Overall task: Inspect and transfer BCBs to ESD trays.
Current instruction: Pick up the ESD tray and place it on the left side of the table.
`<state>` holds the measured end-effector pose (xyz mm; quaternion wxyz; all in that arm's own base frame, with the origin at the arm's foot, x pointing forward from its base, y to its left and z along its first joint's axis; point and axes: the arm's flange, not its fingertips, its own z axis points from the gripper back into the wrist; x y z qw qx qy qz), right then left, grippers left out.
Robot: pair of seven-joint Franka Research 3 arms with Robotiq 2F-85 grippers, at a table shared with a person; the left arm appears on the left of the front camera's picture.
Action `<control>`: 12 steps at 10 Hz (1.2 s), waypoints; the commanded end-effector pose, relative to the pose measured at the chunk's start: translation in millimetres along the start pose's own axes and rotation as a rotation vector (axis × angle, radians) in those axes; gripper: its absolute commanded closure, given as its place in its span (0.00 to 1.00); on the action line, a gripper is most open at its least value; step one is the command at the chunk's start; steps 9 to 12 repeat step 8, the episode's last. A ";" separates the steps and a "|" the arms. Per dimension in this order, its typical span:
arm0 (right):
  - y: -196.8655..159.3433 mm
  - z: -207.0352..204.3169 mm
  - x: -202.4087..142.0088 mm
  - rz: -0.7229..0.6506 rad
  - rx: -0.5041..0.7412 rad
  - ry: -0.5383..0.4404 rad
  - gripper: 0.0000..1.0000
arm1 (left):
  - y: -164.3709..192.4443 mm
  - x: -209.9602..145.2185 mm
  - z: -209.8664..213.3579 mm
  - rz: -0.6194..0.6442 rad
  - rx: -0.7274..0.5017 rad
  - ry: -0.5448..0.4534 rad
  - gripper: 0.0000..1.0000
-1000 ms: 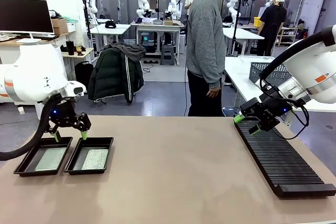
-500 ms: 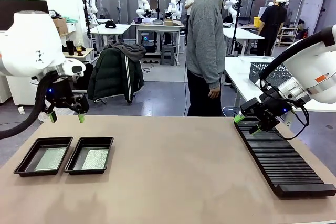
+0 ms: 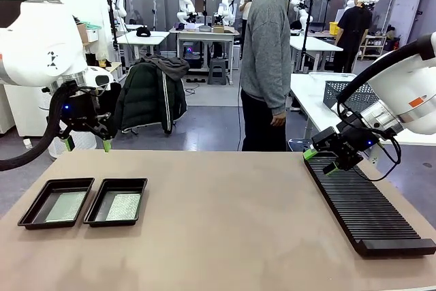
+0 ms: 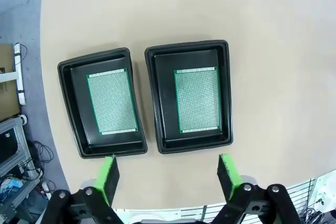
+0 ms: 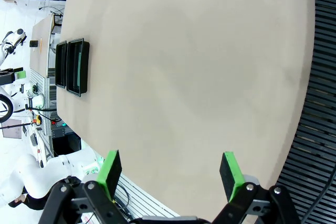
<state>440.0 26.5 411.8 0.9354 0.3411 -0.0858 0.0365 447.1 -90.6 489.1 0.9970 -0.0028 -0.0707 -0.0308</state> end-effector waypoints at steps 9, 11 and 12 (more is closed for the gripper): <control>1.2 0.9 -0.6 -0.002 -0.004 0.004 0.00 | 2.4 -1.9 -6.5 0.003 -0.002 -0.007 0.00; 1.2 0.9 -0.6 -0.002 -0.004 0.004 0.00 | 2.4 -1.9 -6.5 0.003 -0.002 -0.007 0.00; 1.2 0.9 -0.6 -0.002 -0.004 0.004 0.00 | 2.4 -1.9 -6.5 0.003 -0.002 -0.007 0.00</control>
